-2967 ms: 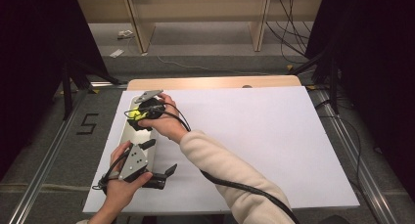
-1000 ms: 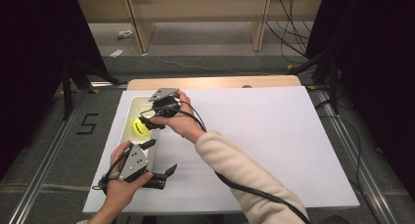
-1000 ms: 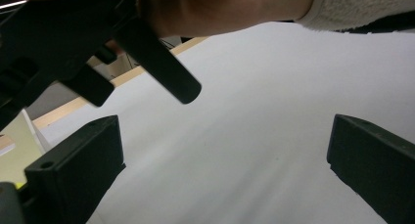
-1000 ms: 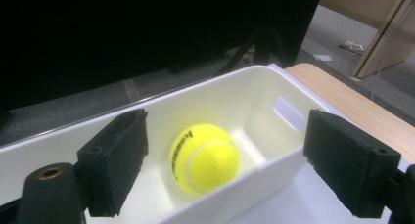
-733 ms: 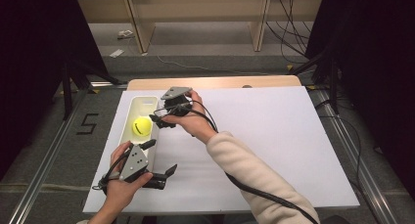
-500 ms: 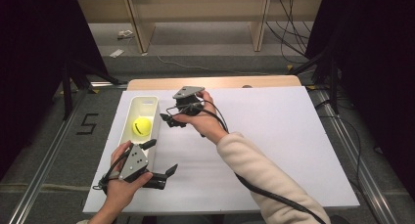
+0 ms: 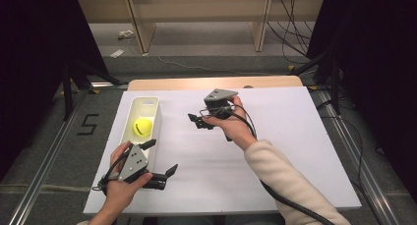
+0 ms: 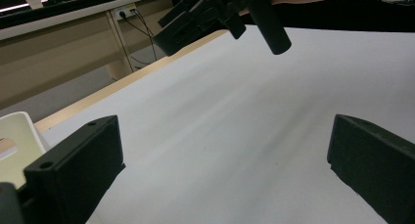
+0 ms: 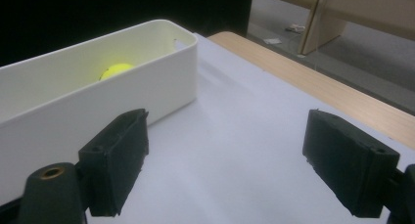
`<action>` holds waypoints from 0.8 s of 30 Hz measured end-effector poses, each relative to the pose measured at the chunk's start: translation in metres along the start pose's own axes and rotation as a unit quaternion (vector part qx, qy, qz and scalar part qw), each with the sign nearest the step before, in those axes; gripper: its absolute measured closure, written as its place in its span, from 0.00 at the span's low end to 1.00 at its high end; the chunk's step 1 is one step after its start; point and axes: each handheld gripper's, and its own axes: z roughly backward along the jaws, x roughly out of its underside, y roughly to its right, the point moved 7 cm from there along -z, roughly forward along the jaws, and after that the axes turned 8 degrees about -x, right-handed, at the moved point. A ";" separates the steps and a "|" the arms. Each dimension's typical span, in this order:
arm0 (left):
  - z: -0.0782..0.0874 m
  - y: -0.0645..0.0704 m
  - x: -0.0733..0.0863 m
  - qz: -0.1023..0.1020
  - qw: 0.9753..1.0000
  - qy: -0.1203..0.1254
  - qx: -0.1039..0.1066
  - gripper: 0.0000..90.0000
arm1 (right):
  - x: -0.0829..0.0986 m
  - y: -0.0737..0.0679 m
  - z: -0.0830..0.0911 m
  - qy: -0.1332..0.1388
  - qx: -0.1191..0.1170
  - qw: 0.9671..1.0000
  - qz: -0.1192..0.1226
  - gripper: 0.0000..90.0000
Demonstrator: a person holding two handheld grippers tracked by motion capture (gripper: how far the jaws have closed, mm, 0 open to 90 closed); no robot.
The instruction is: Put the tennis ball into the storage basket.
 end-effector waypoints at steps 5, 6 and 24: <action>0.000 0.000 0.000 -0.004 1.000 -0.001 -0.001 0.00 | 0.005 0.008 0.018 0.008 0.010 1.000 -0.004 0.20; 0.000 0.000 0.000 -0.004 1.000 0.000 -0.001 0.00 | 0.008 0.012 0.027 0.011 0.016 1.000 -0.007 0.20; 0.000 -0.002 0.000 -0.003 1.000 -0.001 -0.006 0.00 | 0.042 0.035 0.084 0.020 0.054 0.998 -0.031 0.20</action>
